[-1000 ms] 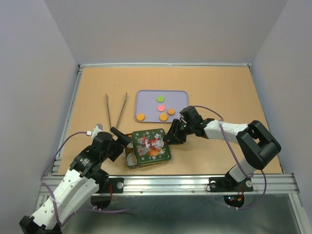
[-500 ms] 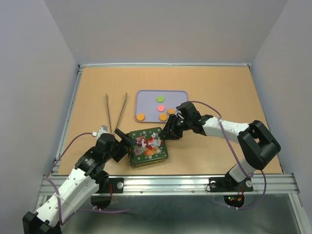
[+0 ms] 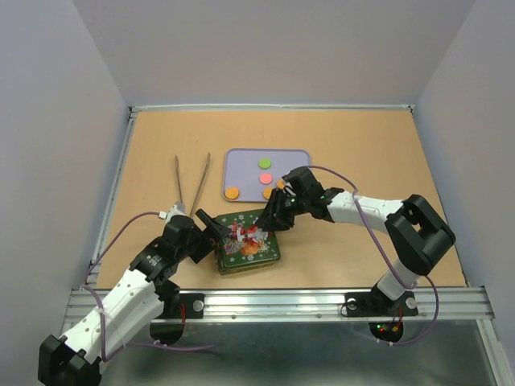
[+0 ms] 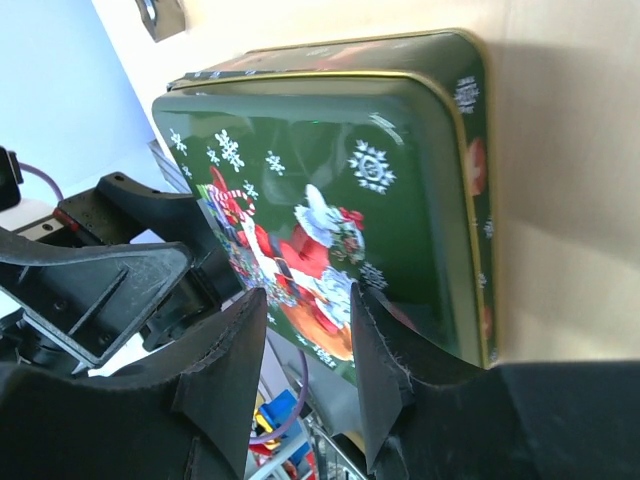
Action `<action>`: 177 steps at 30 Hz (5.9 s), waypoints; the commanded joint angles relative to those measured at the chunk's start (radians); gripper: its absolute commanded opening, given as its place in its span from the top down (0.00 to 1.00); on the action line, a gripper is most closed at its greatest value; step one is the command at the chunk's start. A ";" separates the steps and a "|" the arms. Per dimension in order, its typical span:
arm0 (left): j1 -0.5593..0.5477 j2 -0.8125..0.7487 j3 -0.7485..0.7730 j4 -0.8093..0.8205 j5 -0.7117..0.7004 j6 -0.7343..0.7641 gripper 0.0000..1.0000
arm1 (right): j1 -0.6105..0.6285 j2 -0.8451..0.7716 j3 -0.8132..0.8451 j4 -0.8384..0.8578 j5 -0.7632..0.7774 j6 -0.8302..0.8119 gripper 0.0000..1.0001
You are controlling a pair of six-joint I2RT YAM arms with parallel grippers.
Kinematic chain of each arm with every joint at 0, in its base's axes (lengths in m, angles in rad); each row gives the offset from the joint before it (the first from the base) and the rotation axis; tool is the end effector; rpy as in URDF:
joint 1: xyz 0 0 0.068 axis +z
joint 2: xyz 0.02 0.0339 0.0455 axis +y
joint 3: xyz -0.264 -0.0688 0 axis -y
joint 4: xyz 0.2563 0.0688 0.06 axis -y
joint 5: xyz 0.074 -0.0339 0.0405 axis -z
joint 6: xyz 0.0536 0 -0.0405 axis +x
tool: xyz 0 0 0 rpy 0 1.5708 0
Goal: Pack the cookies
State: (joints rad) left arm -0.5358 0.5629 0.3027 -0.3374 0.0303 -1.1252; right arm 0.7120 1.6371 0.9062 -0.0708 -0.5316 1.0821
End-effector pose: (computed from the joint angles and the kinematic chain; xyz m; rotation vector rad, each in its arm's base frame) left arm 0.1413 -0.0858 0.1746 -0.6616 2.2443 -0.9377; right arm 0.2487 0.2505 0.1641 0.2080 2.7568 1.3359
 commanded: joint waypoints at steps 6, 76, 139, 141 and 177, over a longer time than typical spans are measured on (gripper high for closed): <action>-0.003 0.026 0.007 0.100 0.029 0.042 0.01 | 0.023 -0.005 0.079 -0.003 0.018 -0.002 0.56; -0.003 0.086 0.045 0.135 0.037 0.137 0.02 | 0.113 0.110 0.316 -0.581 0.413 -0.145 0.83; 0.000 -0.135 0.360 -0.354 -0.362 0.058 0.05 | 0.425 0.319 0.474 -0.422 0.205 -0.252 0.99; 0.000 -0.139 0.357 -0.354 -0.359 0.058 0.05 | 0.425 0.326 0.470 -0.416 0.203 -0.252 0.99; 0.002 0.014 0.276 -0.235 -0.179 0.096 0.06 | 0.153 0.102 0.456 -0.498 0.351 -0.298 1.00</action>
State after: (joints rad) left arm -0.5354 0.5419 0.6197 -0.6312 -0.2081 -1.0470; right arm 0.8768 1.7573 1.4090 -0.5518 -0.2035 0.7986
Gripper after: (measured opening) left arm 0.941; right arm 0.012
